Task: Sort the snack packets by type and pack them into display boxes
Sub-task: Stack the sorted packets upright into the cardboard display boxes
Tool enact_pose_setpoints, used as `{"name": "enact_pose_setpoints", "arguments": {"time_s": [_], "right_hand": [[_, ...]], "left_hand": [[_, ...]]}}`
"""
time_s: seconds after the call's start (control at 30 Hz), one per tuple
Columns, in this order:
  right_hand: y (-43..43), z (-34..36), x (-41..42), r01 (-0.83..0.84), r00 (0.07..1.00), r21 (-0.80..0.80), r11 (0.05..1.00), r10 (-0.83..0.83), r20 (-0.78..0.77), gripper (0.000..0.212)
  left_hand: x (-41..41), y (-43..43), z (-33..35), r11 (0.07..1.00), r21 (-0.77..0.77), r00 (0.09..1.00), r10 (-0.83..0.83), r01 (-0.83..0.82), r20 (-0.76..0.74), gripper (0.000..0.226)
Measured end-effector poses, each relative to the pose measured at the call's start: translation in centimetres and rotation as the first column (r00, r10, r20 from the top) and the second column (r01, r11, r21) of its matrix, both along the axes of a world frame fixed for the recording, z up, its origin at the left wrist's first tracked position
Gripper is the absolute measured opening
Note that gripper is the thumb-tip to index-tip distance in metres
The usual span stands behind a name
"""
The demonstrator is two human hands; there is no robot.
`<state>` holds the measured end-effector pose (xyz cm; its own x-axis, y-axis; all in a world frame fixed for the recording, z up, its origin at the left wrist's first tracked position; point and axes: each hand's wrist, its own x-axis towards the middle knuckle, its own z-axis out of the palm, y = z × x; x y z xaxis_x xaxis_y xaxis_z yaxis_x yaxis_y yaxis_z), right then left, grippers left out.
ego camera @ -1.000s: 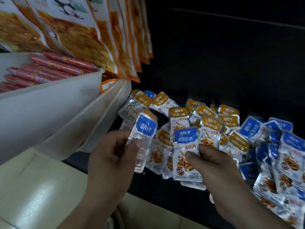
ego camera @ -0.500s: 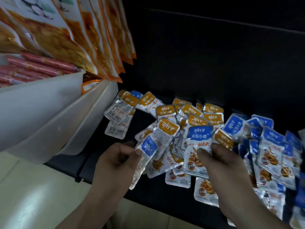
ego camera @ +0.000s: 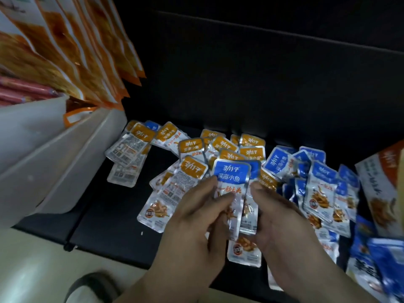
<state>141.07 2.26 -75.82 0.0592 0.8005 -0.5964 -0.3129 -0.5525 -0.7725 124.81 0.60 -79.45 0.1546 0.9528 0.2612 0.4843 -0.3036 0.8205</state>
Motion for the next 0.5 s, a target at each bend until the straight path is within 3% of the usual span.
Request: {"name": "enact_pose_setpoints", "arguments": {"time_s": [0.03,0.1,0.17,0.27,0.37,0.5], "right_hand": [[-0.1,0.2,0.3,-0.05,0.997,0.03,0.998,0.048,0.066,0.033],[-0.3,0.7,1.2,-0.105,0.968,0.074,0.992,0.085,0.234,0.016],[-0.1,0.9,3.1,-0.075,0.929,0.049,0.996,0.052,0.366,0.009],[0.7,-0.1,7.3,0.059,0.859,0.057,0.997,-0.08,0.505,0.027],[1.7,-0.5,11.6,0.183,0.777,0.154,0.971,-0.239,0.582,0.018],[2.9,-2.0,14.8,0.153,0.667,0.228,0.962,-0.27,0.694,0.029]], "left_hand": [[0.4,0.1,-0.1,1.0,0.016,1.0,-0.004,0.005,-0.009,0.042],[1.6,0.5,0.1,0.999,0.001,0.999,-0.034,0.034,0.012,0.042],[2.8,1.2,0.4,0.995,-0.036,0.995,-0.097,0.097,0.01,0.039],[4.7,3.1,0.3,0.985,-0.073,0.982,-0.163,0.157,-0.092,0.033],[6.0,4.8,-0.2,0.98,-0.121,0.974,-0.178,0.161,-0.142,0.033],[6.3,4.4,-0.8,0.98,-0.127,0.964,-0.175,0.152,-0.201,0.035]]}}
